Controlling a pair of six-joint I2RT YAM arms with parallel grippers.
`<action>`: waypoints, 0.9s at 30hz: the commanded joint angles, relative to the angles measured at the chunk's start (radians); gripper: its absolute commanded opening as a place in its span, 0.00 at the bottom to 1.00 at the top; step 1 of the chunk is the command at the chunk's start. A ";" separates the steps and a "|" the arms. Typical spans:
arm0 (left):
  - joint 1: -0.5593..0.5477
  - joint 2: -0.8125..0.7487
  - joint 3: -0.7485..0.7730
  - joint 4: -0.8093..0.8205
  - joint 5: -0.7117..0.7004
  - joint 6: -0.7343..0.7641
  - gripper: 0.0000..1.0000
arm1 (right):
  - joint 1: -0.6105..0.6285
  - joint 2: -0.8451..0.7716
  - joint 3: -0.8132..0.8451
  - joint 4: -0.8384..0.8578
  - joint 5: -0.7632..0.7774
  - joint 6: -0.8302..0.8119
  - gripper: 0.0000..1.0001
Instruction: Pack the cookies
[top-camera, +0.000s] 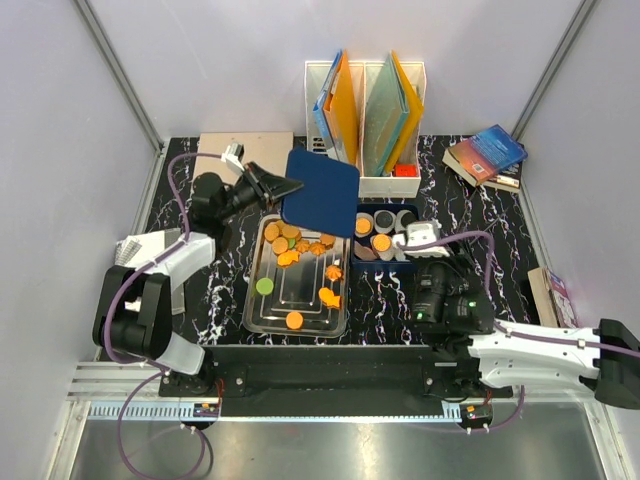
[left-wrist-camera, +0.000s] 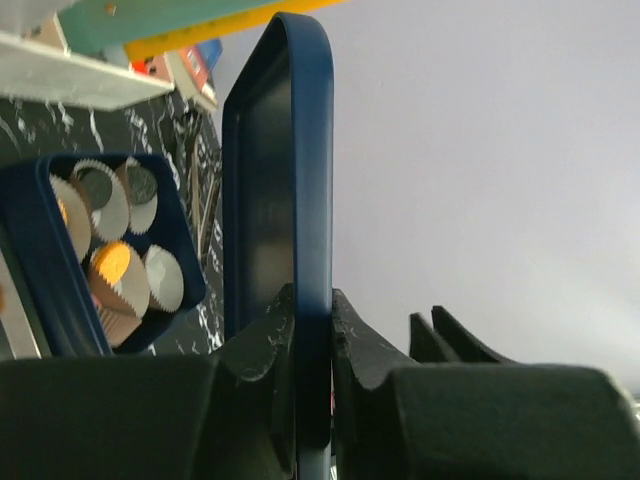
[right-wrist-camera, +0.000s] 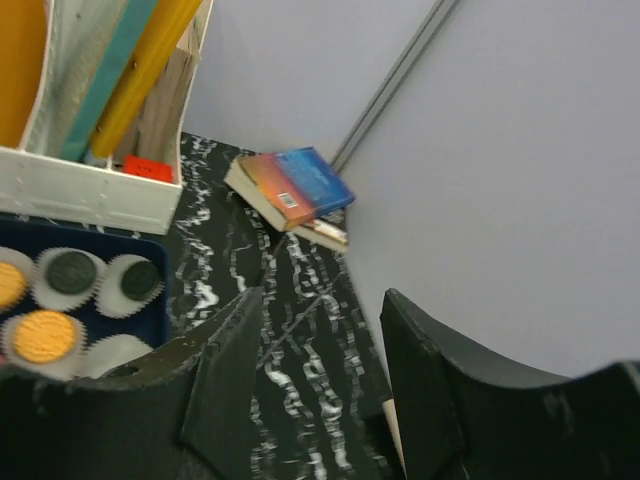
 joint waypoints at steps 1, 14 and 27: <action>-0.041 -0.051 -0.050 0.142 0.004 -0.011 0.00 | 0.000 -0.041 0.069 0.278 0.129 0.288 0.56; -0.054 -0.152 -0.025 0.014 0.007 0.070 0.00 | 0.094 0.427 0.583 0.201 -0.153 -0.015 0.66; -0.054 -0.198 -0.034 -0.013 0.018 0.087 0.00 | -0.678 0.628 1.372 -1.391 -0.597 1.384 0.87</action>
